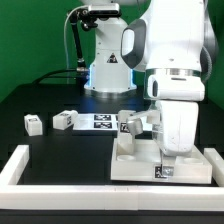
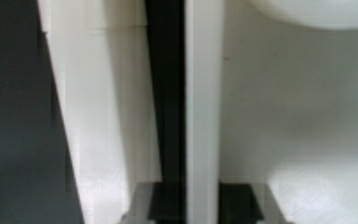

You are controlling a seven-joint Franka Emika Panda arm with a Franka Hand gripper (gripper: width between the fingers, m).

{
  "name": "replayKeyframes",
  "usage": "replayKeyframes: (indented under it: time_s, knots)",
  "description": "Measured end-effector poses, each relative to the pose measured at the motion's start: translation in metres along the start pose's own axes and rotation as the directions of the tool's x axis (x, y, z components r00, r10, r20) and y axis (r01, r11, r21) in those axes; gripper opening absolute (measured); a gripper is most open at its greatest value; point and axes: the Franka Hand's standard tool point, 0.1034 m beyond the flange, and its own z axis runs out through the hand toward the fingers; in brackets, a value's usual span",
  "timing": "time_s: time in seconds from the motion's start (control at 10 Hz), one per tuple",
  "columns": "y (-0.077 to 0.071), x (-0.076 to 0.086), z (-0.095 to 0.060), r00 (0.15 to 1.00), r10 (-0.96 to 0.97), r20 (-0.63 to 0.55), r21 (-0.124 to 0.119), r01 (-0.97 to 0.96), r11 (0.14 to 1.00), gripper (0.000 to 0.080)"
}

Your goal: Assemble square table

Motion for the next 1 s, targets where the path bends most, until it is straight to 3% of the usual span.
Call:
replayKeyframes:
  time_s: [0.2,0.6,0.8,1.0]
  knots:
    - [0.0,0.001,0.0,1.0,-0.001,-0.001,0.0,0.001,1.0,0.0074]
    - [0.009,0.028,0.004,1.0,-0.017,-0.024,-0.004,0.017,1.0,0.0074]
    - [0.009,0.029,0.004,1.0,-0.002,0.003,0.011,0.002,1.0,0.0075]
    - [0.01,0.026,0.004,1.0,-0.003,0.012,0.011,0.003,1.0,0.0077]
